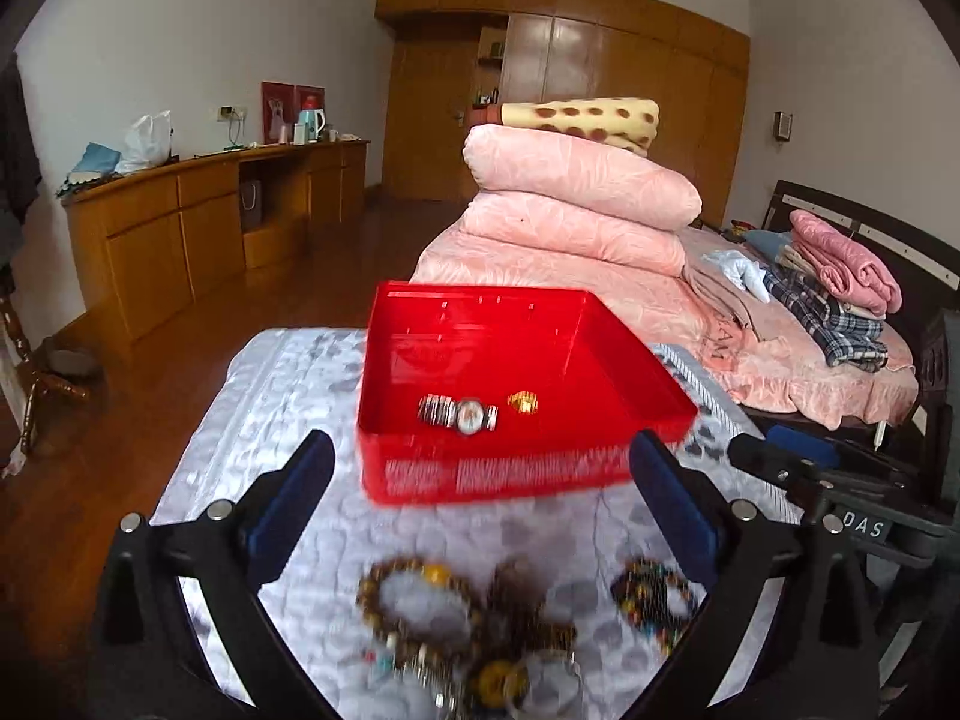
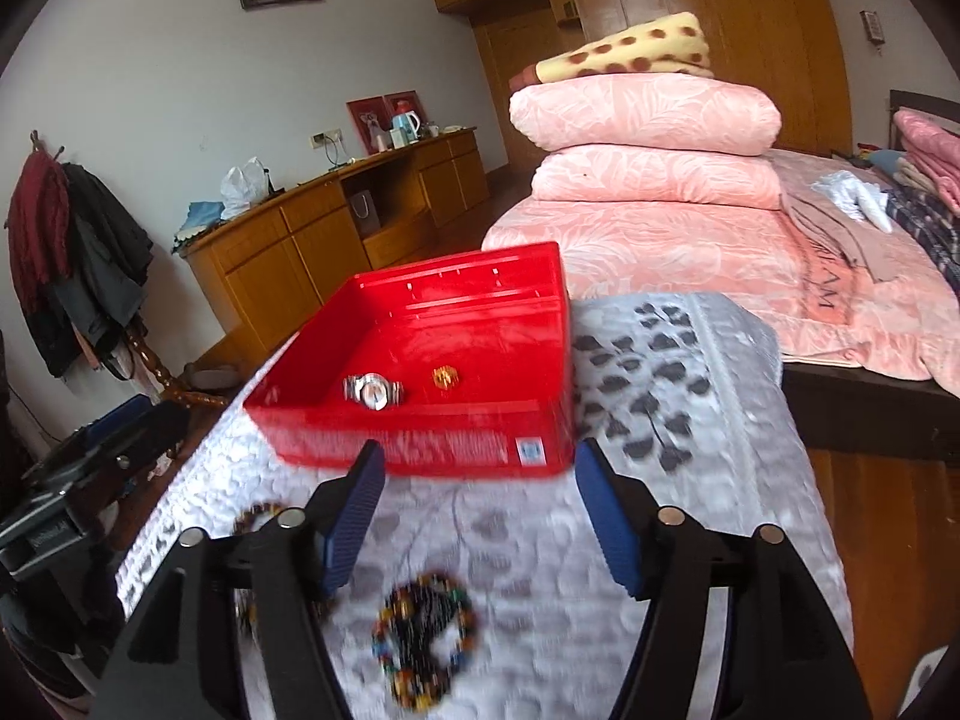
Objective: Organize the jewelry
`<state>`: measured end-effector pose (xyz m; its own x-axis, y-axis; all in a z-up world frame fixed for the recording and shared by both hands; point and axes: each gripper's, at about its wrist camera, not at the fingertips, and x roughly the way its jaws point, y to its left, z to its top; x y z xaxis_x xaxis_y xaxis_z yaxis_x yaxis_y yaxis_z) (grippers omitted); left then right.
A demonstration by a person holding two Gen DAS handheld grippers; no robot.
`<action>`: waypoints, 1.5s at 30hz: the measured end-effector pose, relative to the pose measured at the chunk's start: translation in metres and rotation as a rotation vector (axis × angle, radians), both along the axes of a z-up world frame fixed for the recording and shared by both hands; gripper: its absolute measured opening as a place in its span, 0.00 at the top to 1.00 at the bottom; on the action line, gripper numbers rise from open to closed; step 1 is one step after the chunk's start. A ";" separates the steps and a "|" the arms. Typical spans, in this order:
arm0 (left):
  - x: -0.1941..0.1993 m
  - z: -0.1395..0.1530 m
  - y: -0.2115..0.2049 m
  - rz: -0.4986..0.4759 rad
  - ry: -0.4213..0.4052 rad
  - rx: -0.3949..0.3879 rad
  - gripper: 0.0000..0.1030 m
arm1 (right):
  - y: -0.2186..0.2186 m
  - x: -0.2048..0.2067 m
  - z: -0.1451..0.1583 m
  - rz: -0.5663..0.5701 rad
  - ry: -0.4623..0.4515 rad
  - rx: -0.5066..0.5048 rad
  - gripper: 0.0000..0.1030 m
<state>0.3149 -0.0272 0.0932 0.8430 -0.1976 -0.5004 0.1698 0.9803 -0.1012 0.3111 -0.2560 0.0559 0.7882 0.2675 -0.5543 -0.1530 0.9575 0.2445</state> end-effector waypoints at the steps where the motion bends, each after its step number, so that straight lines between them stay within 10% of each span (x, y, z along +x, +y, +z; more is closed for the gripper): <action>1: -0.005 -0.001 0.001 0.005 0.003 0.005 0.06 | -0.001 -0.006 -0.003 -0.001 0.004 0.000 0.34; 31: -0.057 -0.082 -0.038 0.014 0.222 0.118 0.07 | 0.000 -0.047 -0.052 0.019 0.119 -0.011 0.34; 36: -0.049 -0.087 -0.037 0.009 0.269 0.104 0.26 | -0.001 -0.045 -0.054 0.023 0.121 -0.004 0.34; 45: -0.038 -0.098 -0.043 0.000 0.340 0.112 0.26 | -0.003 -0.042 -0.058 0.032 0.129 0.016 0.34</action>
<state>0.2767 -0.0698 -0.0052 0.6248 -0.1254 -0.7707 0.1447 0.9885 -0.0435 0.2692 -0.2588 -0.0020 0.7016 0.3012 -0.6458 -0.1500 0.9484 0.2794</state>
